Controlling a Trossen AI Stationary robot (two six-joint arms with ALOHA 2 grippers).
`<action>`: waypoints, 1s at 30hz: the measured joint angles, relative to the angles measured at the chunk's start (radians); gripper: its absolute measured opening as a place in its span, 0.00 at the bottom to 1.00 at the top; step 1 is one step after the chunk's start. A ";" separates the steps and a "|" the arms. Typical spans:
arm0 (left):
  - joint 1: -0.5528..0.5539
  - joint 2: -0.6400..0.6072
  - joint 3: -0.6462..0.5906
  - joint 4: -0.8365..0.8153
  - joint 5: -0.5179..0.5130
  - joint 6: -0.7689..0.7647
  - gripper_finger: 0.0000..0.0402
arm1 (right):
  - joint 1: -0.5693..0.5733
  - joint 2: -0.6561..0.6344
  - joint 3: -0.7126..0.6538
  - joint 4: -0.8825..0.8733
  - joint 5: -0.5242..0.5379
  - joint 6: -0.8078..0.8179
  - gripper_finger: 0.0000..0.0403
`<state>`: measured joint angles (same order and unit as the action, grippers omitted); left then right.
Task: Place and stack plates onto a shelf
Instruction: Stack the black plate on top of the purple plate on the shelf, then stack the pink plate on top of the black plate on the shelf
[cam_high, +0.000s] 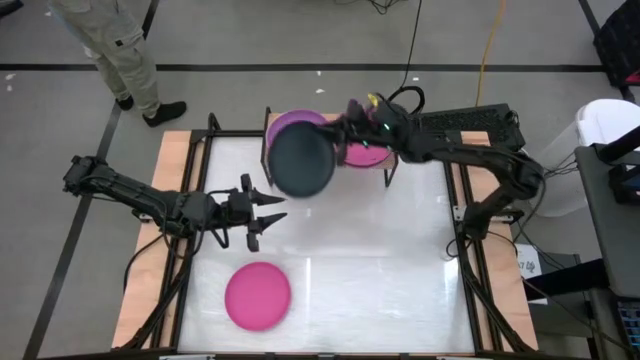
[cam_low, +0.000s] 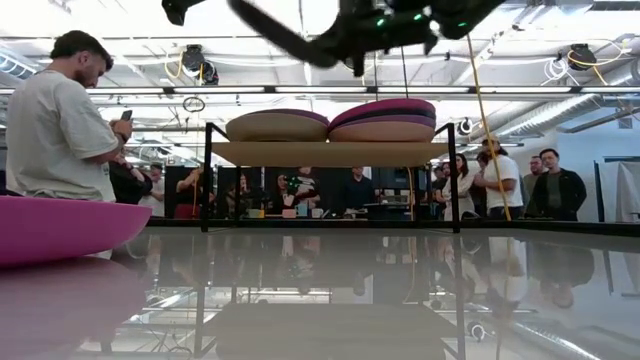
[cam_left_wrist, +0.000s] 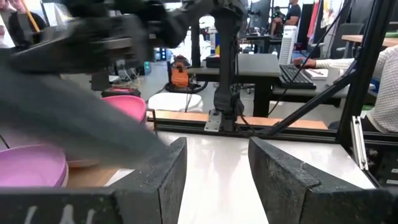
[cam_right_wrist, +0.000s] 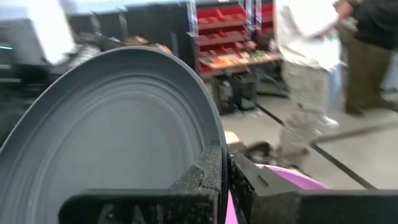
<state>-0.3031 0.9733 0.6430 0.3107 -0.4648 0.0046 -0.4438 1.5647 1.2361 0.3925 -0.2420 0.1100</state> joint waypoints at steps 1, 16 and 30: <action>0.000 0.000 0.000 0.000 0.000 -0.004 0.44 | -0.022 0.029 0.039 -0.035 0.000 -0.002 0.00; -0.002 0.000 0.000 0.000 -0.001 0.021 0.44 | -0.239 0.235 0.196 -0.118 -0.051 0.187 0.03; 0.015 0.000 0.000 -0.014 -0.007 0.010 0.44 | -0.238 0.175 0.196 -0.126 -0.262 0.166 0.26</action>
<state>-0.2882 0.9737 0.6430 0.2962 -0.4721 0.0149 -0.6815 1.7394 1.4317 0.2667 -0.5037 0.2759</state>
